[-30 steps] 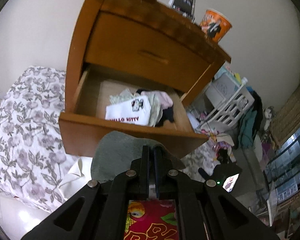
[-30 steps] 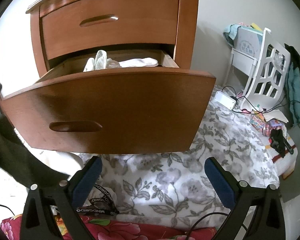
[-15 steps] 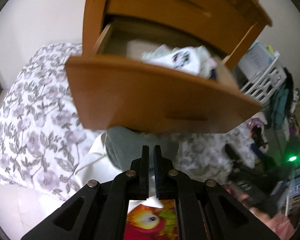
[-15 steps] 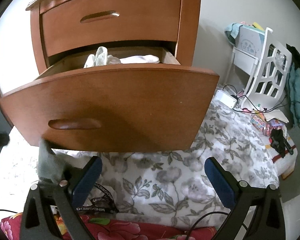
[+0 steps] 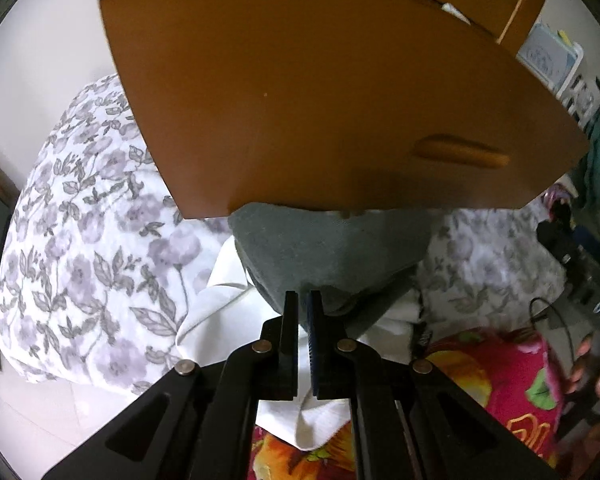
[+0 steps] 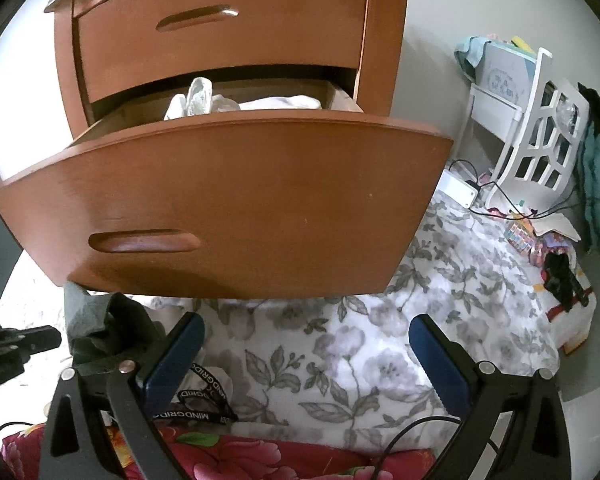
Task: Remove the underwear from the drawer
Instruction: 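Lower the grey garment onto the white towel on the bedspread, then open the left gripper to release the grey garment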
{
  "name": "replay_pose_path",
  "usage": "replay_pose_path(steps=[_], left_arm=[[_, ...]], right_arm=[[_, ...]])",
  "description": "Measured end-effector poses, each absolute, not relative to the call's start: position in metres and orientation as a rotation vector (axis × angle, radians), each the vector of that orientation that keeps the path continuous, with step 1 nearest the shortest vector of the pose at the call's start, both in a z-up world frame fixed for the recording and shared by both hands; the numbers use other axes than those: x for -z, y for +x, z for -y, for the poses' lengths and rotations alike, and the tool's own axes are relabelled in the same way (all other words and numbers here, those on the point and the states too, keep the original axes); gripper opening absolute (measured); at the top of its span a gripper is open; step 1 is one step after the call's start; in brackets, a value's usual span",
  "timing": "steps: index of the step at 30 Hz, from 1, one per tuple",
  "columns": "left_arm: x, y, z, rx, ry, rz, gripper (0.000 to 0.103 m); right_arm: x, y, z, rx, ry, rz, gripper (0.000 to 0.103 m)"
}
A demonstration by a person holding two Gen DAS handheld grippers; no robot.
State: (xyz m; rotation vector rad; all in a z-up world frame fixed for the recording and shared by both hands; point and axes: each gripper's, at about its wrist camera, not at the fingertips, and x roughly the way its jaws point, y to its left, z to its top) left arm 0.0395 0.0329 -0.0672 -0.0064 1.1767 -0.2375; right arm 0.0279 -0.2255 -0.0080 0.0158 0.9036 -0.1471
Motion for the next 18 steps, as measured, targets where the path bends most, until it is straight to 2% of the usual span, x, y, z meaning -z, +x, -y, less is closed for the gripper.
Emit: replay_pose_path(steps=[18], left_arm=[[0.08,0.053,-0.039,0.246,-0.029,-1.207,0.005]], right_arm=[[0.016,0.035,0.227,0.142,0.022,-0.958,0.103]])
